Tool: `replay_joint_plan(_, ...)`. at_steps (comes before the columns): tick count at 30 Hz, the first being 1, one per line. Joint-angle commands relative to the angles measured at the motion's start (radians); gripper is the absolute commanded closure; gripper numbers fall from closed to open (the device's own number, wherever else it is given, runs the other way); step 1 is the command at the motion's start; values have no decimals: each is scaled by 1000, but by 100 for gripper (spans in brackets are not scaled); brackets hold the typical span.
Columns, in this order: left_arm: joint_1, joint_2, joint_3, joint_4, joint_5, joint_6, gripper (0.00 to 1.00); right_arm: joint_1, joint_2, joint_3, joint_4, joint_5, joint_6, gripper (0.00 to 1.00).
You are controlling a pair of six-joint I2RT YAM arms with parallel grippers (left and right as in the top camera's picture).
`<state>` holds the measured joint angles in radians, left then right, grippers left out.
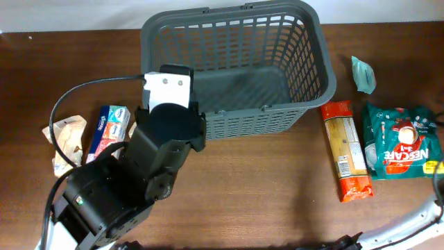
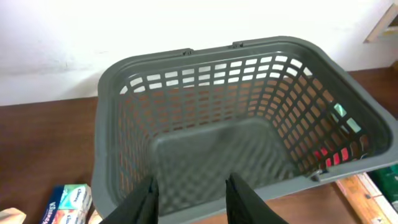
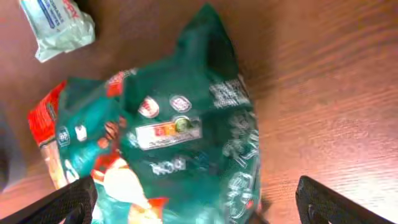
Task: Pack container
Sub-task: 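Lower the right gripper onto the green Nescafe bag and grasp, then lift the green Nescafe bag with the right gripper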
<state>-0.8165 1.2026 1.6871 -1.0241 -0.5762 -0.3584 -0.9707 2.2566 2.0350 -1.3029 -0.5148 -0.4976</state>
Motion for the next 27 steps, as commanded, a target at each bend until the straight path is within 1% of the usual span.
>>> replay_joint_plan(1, 3, 0, 23, 18, -19, 13, 71, -19, -25, -139, 79, -177, -97, 1)
replay_joint_plan(4, 3, 0, 23, 21, -22, 13, 71, -15, -23, -229, 171, -205, -97, 1)
replay_joint_plan(8, 3, 0, 23, 21, -22, 13, 71, 5, -19, -278, 242, -209, -90, 1)
replay_joint_plan(12, 3, 1, 23, 21, -22, 13, 71, 38, 3, -278, 242, -201, -90, 1)
replay_joint_plan(16, 3, 1, 23, 20, -21, 13, 71, 92, 39, -280, 219, -140, -90, 1)
replay_joint_plan(24, 3, 1, 23, 10, -22, 16, 71, 170, 47, -283, 185, -5, -90, 2)
replay_joint_plan(25, 3, 1, 23, 9, -22, 16, 71, 174, 47, -285, 184, 7, -90, 8)
replay_joint_plan(26, 3, 1, 23, 8, -22, 16, 71, 178, 47, -285, 181, 14, -90, 21)
replay_joint_plan(27, 3, 1, 23, 6, -22, 16, 71, 179, 47, -285, 179, 24, -90, 29)
